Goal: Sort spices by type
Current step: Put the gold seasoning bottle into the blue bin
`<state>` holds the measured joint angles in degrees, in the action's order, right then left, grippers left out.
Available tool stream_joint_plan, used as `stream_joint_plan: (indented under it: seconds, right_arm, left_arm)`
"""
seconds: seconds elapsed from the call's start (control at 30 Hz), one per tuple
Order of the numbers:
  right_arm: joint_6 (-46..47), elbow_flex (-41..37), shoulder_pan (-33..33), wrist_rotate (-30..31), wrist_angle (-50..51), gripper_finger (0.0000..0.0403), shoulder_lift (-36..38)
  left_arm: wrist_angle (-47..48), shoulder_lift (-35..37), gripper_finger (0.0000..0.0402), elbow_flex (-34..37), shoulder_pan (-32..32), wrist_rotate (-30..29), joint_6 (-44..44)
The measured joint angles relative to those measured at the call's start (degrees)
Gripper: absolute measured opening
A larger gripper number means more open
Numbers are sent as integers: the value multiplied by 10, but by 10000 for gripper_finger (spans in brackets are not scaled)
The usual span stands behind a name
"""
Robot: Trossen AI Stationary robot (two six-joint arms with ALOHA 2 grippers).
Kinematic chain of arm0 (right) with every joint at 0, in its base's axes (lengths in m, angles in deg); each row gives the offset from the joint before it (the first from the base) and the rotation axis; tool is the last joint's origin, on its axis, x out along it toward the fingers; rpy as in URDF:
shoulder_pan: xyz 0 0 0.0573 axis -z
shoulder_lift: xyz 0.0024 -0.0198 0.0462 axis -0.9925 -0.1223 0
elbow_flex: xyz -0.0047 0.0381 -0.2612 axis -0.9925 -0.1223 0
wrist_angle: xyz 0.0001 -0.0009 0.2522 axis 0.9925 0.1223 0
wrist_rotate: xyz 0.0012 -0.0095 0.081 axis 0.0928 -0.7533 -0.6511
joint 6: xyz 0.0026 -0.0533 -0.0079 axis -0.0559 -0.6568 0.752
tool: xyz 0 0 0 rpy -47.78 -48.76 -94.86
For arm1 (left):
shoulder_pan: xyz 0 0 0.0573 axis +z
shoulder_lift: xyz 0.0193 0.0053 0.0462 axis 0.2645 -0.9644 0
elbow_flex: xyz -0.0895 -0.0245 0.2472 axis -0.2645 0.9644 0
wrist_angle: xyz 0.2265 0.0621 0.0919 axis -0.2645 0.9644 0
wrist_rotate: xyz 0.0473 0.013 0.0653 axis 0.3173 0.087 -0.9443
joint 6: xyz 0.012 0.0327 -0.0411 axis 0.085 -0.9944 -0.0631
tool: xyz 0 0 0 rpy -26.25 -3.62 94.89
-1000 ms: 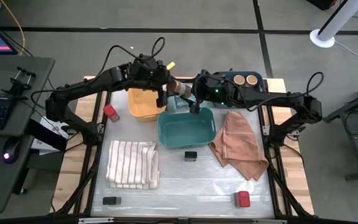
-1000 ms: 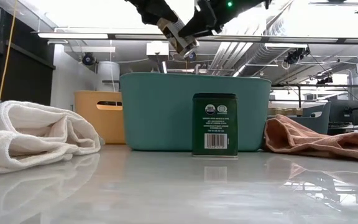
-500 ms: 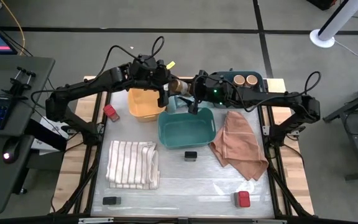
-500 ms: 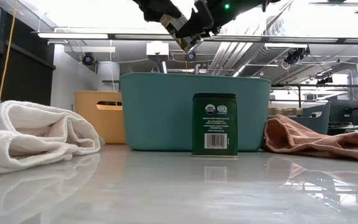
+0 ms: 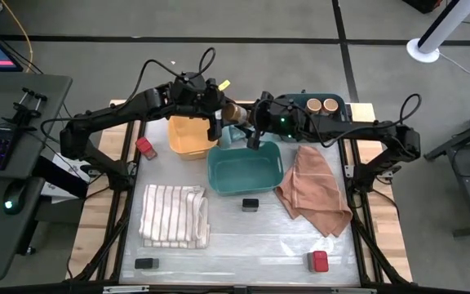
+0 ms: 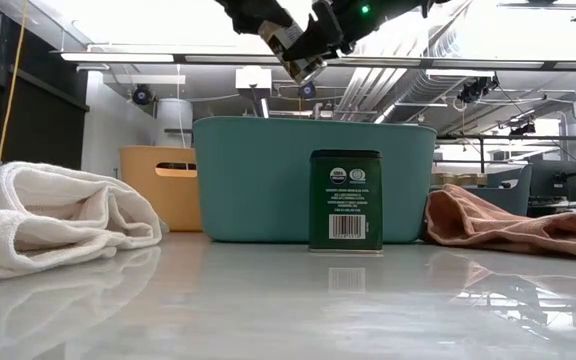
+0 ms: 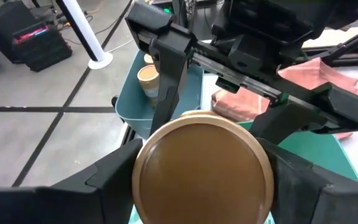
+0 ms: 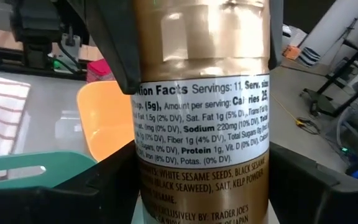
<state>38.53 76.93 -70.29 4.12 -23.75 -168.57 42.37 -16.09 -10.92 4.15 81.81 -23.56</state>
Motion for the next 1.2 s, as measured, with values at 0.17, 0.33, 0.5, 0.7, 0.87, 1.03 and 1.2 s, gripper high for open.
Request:
stream_joint_plan:
  seconds: [0.17,0.33,0.5,0.7,0.87,1.03,1.2]
  right_arm:
    - [-1,0,6,17,30,277,14]
    - [6,-1,28,39,93,277,31]
    - [23,-1,57,32,163,277,48]
    - [76,-33,125,-13,259,277,78]
    - [139,-155,176,-50,239,277,135]
    - [219,-293,191,-37,88,277,219]
    - [293,-402,196,93,-127,277,254]
  left_arm:
    - [22,2,286,0,14,-4,-7]
    - [46,15,288,-1,39,-19,-11]
    - [69,22,289,-1,60,-26,-17]
    - [132,33,289,1,107,32,15]
    - [113,34,289,53,133,136,71]
    - [52,35,290,122,130,183,127]
    - [-65,35,290,177,115,215,193]
